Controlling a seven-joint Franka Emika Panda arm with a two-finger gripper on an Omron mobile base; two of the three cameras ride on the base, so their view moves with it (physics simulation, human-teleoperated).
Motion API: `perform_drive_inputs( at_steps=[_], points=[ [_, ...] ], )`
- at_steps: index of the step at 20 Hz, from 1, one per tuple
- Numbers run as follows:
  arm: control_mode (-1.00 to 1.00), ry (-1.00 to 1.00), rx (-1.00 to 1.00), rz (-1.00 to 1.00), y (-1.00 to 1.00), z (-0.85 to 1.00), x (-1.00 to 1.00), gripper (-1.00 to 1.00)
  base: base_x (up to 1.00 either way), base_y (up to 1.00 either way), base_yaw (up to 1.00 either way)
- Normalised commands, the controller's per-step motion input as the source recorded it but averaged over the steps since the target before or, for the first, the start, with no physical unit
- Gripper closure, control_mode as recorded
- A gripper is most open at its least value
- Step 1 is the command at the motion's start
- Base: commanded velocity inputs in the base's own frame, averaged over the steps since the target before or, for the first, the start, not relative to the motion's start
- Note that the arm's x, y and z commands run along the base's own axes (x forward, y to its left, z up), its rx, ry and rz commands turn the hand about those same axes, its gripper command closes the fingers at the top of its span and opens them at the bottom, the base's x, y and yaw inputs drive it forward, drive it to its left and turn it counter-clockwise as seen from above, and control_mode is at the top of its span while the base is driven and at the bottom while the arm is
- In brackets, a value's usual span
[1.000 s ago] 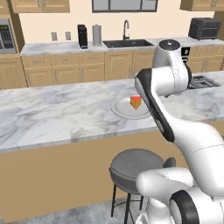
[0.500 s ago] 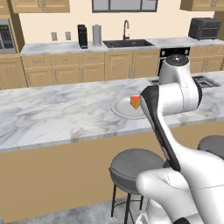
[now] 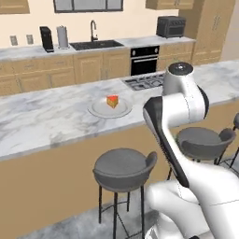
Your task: Take the cheese, chicken drumstick, and onion from the fridge and place them on the plate on the dining counter to create an appetizer plate.
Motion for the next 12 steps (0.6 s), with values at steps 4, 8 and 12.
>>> perform_drive_inputs(
  at_steps=[4, 8, 12],
  points=[
    [1.00, 0.00, 0.00, 0.00, 0.00, 0.00, 0.00, -1.00, -0.39, 0.00, -0.88],
    [1.00, 0.00, 0.00, 0.00, 0.00, 0.00, 0.00, -1.00, -0.34, 0.00, -0.87],
    [1.00, 0.00, 0.00, 0.00, 0.00, 0.00, 0.00, -1.00, -0.10, -0.08, -0.81]
  ],
)
